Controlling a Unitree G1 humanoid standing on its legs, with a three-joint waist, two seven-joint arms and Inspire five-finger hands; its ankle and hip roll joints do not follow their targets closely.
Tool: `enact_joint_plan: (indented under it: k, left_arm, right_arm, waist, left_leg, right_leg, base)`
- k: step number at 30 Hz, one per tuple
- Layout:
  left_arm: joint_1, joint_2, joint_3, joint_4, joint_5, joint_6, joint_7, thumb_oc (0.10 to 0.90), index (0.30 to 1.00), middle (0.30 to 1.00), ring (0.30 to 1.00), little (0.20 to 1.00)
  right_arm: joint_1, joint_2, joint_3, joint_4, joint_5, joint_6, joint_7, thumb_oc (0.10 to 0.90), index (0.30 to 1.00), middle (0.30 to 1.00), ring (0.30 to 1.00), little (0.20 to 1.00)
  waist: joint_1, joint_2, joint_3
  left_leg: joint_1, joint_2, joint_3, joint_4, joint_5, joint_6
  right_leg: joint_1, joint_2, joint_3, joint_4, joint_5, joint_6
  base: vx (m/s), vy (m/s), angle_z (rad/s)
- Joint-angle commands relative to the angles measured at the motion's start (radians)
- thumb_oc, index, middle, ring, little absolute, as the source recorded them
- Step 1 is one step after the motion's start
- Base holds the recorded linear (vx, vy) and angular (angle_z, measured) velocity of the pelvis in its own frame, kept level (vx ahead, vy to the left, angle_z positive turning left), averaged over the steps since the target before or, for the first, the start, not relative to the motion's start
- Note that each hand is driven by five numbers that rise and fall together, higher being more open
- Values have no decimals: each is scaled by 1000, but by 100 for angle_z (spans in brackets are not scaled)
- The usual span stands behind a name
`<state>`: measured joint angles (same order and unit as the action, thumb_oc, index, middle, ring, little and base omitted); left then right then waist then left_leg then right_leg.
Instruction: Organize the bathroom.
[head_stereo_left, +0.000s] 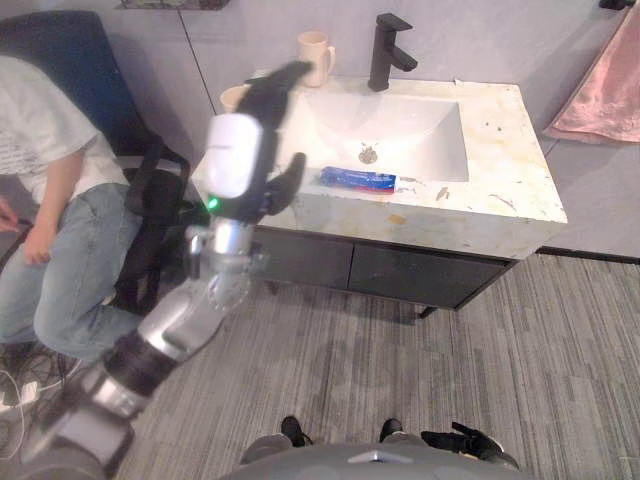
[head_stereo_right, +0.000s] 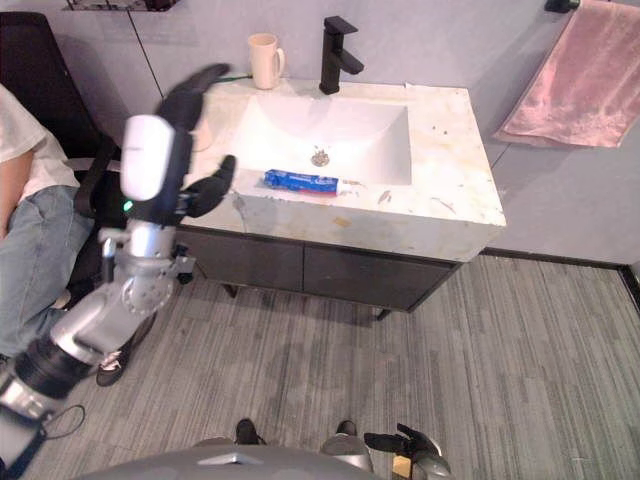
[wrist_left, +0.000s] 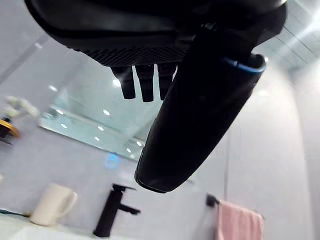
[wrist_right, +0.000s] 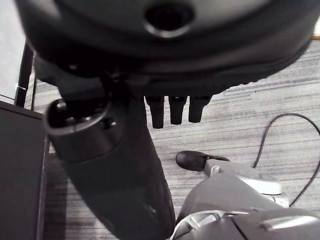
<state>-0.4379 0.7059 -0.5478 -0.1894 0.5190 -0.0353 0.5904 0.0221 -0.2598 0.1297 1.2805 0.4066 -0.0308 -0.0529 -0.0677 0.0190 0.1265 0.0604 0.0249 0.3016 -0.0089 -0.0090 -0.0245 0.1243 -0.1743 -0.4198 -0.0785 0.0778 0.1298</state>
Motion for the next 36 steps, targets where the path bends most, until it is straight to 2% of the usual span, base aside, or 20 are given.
enact_joint_plan:
  k: [1, 3, 5, 7, 12, 17, 27, 36]
  left_arm:
    - [-163, 16, 7, -72, -49, 20, -92, 800, 900, 900, 900, 900]
    - [-239, 52, -43, -59, -104, 61, -171, 800, 900, 900, 900, 900]
    - [-269, 62, -63, -49, -113, 54, -193, 800, 900, 900, 900, 900]
    - [-331, 84, -104, -34, -158, 54, -277, 800, 900, 900, 900, 900]
    - [-412, 117, -159, 8, -217, 94, -337, 800, 900, 900, 900, 900]
    - [-475, 146, -189, 68, -306, 196, -458, 800, 900, 900, 900, 900]
    - [-551, 138, -223, 217, -437, 239, -520, 800, 900, 900, 900, 900]
    - [-539, 103, -193, 371, -551, 256, -580, 800, 900, 900, 900, 900]
  right_arm:
    - [-16, -7, 16, 10, -7, -10, 11, 800, 900, 900, 900, 900]
    - [-13, -9, 15, 10, -18, -2, 7, 800, 900, 900, 900, 900]
    - [-14, -12, 13, 10, -17, 5, 6, 800, 900, 900, 900, 900]
    - [-13, -15, 10, 13, -37, 18, 6, 800, 900, 900, 900, 900]
    - [-9, -26, 11, 14, -36, 22, -1, 800, 900, 900, 900, 900]
    - [-2, -42, -8, 19, -39, 23, -2, 800, 900, 900, 900, 900]
    - [9, -36, -1, 7, -20, 37, 1, 800, 900, 900, 900, 900]
    - [34, -42, -8, -5, -6, 29, -5, 800, 900, 900, 900, 900]
  waist:
    - [-31, 20, -25]
    - [-50, 26, -29]
    - [-56, 28, -29]
    - [-70, 31, -31]
    - [-86, 32, -37]
    - [-97, 34, -43]
    - [-119, 36, -52]
    - [-143, 39, -55]
  left_leg:
    - [-8, -53, 82, 79, -64, 15]
    - [-1, -54, 90, 73, -63, 16]
    - [2, -55, 91, 71, -63, 17]
    - [9, -56, 91, 66, -62, 18]
    - [21, -54, 96, 58, -62, 18]
    - [31, -49, 108, 52, -60, 19]
    - [45, -48, 123, 42, -61, 23]
    - [44, -46, 139, 46, -60, 24]
  right_leg:
    - [-75, 77, -3, 68, -86, 8]
    - [-80, 82, 7, 67, -83, 11]
    - [-81, 85, 13, 66, -83, 11]
    - [-81, 91, 22, 66, -83, 12]
    - [-82, 93, 27, 67, -81, 15]
    - [-80, 92, 27, 62, -76, 18]
    - [-72, 103, 45, 55, -78, 21]
    - [-72, 108, 67, 51, -79, 19]
  base:
    - [36, 9, -12]
    - [39, 11, -10]
    - [30, 5, -9]
    - [43, -3, -3]
    - [42, -10, -3]
    - [49, -9, -7]
    - [42, -16, -5]
    - [37, 10, -7]
